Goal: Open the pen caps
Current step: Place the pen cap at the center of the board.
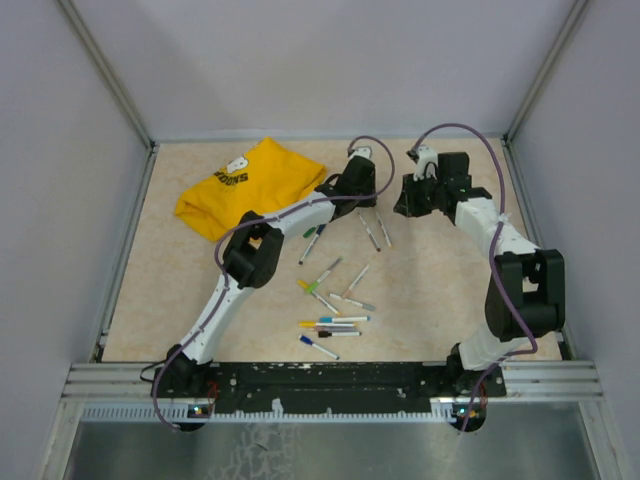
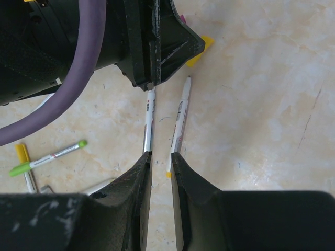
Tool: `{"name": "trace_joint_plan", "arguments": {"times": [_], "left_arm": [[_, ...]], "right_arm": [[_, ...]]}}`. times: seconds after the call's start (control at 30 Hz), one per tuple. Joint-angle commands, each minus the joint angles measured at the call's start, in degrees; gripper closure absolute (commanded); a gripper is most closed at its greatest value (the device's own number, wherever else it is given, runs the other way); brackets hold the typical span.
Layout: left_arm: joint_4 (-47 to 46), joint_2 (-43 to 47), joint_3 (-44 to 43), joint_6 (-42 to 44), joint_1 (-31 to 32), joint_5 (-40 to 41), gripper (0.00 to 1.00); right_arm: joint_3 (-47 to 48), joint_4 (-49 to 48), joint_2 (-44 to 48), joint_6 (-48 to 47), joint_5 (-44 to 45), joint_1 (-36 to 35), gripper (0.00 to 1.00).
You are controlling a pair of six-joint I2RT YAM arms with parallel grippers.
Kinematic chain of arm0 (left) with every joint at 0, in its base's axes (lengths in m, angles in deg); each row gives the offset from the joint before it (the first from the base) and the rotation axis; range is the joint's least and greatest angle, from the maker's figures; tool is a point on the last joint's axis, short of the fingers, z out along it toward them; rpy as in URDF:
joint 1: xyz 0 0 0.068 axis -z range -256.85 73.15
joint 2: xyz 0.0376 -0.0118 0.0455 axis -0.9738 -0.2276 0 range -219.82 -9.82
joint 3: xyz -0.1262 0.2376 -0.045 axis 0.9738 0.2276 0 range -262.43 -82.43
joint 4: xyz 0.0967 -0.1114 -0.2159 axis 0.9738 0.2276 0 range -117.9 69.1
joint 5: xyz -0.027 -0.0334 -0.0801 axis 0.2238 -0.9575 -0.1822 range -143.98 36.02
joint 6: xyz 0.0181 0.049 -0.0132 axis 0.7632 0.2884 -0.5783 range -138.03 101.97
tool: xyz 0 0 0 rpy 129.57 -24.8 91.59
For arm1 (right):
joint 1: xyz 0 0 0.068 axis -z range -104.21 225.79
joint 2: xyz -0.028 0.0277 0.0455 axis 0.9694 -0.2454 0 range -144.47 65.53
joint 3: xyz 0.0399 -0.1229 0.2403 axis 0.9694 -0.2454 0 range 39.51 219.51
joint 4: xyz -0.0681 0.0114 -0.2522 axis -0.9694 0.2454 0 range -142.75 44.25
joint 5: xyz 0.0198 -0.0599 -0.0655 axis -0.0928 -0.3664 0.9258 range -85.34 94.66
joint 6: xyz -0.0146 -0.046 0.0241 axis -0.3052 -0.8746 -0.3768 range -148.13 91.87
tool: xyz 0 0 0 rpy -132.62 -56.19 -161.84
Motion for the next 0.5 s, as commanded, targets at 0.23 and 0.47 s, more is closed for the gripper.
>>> {"name": "trace_joint_plan", "arguments": {"times": [0.23,0.47], "left_arm": [[-3.34,9.06,3.0,3.18,-0.42,2.14,0.61],[-22.48,30.91,31.79,10.66,-0.42,-2.19,0.56]], "right_arm": [[0.08,-2.09,3.88,-0.33,-2.46,0.99,0.78],[-1.54,-2.91,6.7,-4.03,-10.68,1.03,0.78]]}}
